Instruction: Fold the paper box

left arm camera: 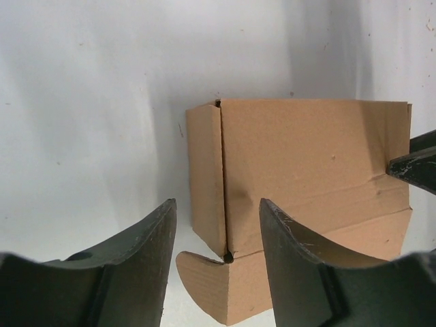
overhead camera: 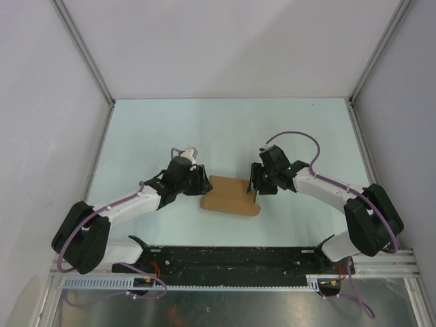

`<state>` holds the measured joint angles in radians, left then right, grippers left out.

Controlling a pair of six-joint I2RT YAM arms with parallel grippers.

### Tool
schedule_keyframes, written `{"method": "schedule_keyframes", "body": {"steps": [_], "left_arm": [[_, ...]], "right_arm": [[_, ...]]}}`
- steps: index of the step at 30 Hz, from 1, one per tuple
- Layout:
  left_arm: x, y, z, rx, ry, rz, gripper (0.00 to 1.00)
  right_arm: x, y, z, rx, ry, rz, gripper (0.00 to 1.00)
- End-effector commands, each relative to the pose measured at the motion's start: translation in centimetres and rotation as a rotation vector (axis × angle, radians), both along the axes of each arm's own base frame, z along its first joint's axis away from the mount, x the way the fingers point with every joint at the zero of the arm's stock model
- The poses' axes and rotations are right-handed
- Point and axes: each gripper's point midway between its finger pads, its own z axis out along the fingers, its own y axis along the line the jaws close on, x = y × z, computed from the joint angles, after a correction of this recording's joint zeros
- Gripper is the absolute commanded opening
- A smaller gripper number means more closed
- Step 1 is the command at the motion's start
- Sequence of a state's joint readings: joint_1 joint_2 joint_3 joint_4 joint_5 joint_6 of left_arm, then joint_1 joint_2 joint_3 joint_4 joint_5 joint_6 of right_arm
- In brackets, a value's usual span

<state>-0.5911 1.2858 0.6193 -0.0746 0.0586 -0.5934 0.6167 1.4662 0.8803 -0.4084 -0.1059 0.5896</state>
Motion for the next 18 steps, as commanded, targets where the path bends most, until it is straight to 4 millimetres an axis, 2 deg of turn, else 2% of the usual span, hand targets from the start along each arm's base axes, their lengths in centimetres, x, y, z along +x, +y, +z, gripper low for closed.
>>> {"method": "schedule_keyframes", "body": {"steps": [1,12,18], "left_arm": [[-0.3,-1.1,-0.5,-0.010,-0.025,-0.055,0.57],[-0.3,-0.4,-2.4,0.043,-0.023,-0.039,0.51],[-0.8,-0.4,-2.4,0.021,-0.021,-0.036,0.47]], "right_arm": [[0.3,0.3,0.2,0.004,-0.035,0.011,0.54],[0.2,0.1,-0.7,-0.025,-0.028,0.012,0.53],[0.8,0.7,-0.7,-0.007,-0.052,0.036,0.53]]}}
